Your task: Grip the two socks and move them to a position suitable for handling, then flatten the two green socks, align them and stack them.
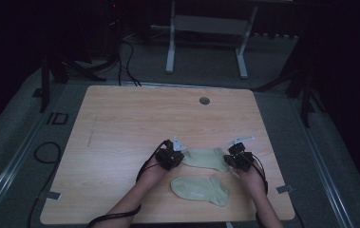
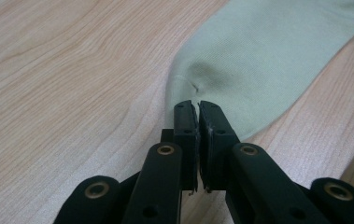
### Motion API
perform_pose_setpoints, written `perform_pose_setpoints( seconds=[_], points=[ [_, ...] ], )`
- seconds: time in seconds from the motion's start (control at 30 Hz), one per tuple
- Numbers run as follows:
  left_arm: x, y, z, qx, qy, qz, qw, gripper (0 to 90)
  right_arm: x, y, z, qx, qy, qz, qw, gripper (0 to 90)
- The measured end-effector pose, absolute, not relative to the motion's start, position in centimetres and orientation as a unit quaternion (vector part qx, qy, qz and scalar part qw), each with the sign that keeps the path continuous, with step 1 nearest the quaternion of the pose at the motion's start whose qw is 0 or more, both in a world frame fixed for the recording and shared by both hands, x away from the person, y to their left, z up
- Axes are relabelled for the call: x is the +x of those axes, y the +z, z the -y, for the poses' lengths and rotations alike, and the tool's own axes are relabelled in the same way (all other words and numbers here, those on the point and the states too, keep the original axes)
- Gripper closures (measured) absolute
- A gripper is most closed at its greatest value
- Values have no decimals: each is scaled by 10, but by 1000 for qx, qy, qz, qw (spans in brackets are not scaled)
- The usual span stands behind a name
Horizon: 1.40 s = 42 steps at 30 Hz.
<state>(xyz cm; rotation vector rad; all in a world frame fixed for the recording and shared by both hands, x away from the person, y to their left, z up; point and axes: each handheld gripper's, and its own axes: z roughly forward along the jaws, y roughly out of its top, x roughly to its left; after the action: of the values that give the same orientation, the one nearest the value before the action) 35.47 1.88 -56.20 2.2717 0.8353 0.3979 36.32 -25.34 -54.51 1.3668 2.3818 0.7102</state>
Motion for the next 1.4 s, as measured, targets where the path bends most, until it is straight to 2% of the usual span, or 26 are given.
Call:
perform_pose_setpoints(
  seconds=[0.13, 0.17, 0.23, 0.3, 0.43, 0.67, 0.73, 0.8, 0.93, 0.97, 1.13, 1.4],
  points=[
    [355, -561, -20, 871, 146, -323, 339, 851, 363, -545, 254, 477, 249, -830, 149, 889],
    [355, -561, -21, 870, 143, -323, 344, 814, 363, -545, 254, 475, 248, -831, 146, 866],
    [354, -556, -24, 865, 137, -325, 357, 659, 364, -543, 253, 475, 254, -831, 139, 809],
    [351, -548, -28, 859, 129, -328, 372, 566, 363, -539, 253, 473, 261, -830, 138, 748],
    [337, -533, -35, 863, 120, -317, 374, 462, 358, -528, 251, 458, 277, -834, 136, 629],
    [307, -523, -48, 862, 108, -319, 377, 377, 340, -513, 245, 427, 296, -845, 126, 509],
    [293, -523, -52, 863, 103, -317, 379, 376, 328, -508, 243, 415, 293, -852, 128, 531],
    [283, -526, -53, 864, 94, -321, 377, 376, 316, -504, 245, 424, 313, -844, 104, 494],
    [276, -534, -54, 865, 87, -330, 368, 377, 304, -503, 245, 417, 318, -845, 106, 486],
    [275, -537, -54, 865, 85, -333, 367, 377, 289, -507, 244, 408, 316, -849, 108, 485],
    [274, -552, -55, 864, 73, -346, 359, 406, 274, -528, 248, 407, 295, -859, 94, 495],
    [274, -560, -50, 872, 49, -343, 346, 588, 262, -547, 247, 386, 249, -881, 116, 680]
  ],
)
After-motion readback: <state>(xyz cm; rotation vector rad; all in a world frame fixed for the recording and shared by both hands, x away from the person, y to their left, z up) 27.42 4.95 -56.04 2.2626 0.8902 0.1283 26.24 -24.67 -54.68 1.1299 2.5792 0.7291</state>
